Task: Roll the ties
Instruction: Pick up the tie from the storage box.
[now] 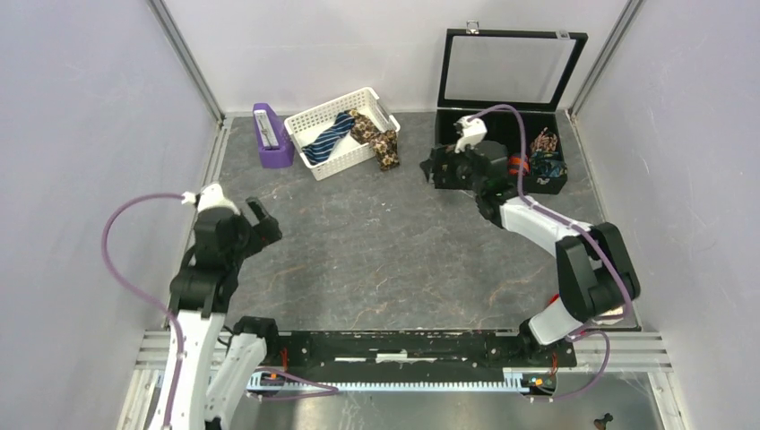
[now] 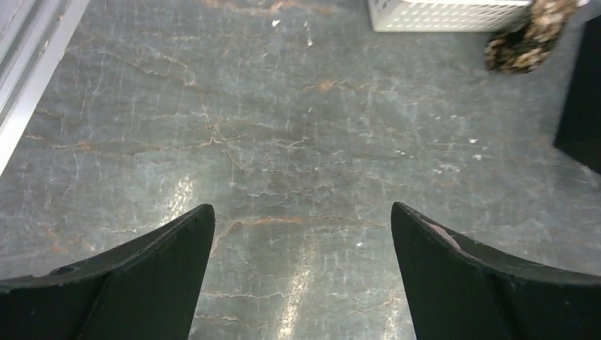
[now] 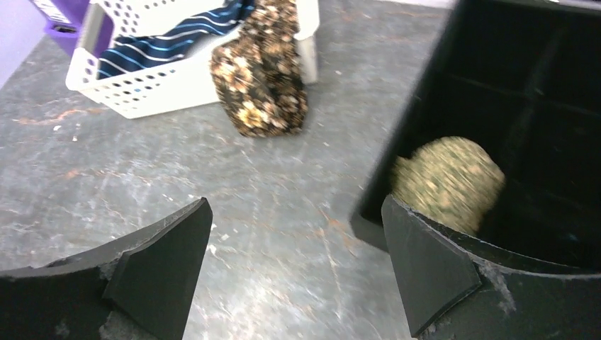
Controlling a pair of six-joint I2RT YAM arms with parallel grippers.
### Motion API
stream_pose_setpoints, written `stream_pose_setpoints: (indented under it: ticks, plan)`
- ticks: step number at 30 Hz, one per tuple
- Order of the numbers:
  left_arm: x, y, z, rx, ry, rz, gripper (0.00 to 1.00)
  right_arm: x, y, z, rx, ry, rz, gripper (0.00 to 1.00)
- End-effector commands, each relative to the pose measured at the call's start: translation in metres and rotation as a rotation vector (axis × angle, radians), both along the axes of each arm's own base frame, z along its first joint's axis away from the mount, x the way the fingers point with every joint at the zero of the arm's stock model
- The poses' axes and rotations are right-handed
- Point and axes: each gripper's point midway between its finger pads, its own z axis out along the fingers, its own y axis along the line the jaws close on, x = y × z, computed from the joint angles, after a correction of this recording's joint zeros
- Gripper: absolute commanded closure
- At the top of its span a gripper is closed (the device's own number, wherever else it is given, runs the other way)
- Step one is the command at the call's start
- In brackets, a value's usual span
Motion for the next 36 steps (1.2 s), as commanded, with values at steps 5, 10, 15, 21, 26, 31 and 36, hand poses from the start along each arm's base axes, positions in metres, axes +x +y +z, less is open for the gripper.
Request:
stream_pose_setpoints:
  ticks: [5,10,15,21,26,31,36]
  plan:
    - [-0.024,-0.001,0.016,-0.058,-0.181,0.012,0.00,0.038,0.081,0.003,-0.006,-0.070,0.230,0.02]
    - [-0.022,-0.002,0.012,-0.058,-0.156,0.012,0.00,0.055,0.107,-0.023,-0.065,-0.090,0.358,0.02]
    - [-0.023,-0.002,0.013,-0.059,-0.162,0.011,0.00,0.071,0.114,-0.041,-0.140,-0.135,0.402,0.02]
    - [-0.022,-0.002,0.012,-0.059,-0.159,0.012,0.00,0.090,0.123,-0.058,-0.152,-0.166,0.408,0.01]
    - [-0.022,-0.002,0.011,-0.059,-0.154,0.012,0.00,0.108,0.123,-0.066,-0.159,-0.233,0.365,0.07]
    - [-0.021,-0.001,0.010,-0.056,-0.145,0.016,0.00,0.131,0.135,-0.082,-0.157,-0.204,0.372,0.10]
    - [-0.020,0.000,0.008,-0.052,-0.137,0.021,0.00,0.145,0.147,-0.089,-0.123,-0.197,0.387,0.14]
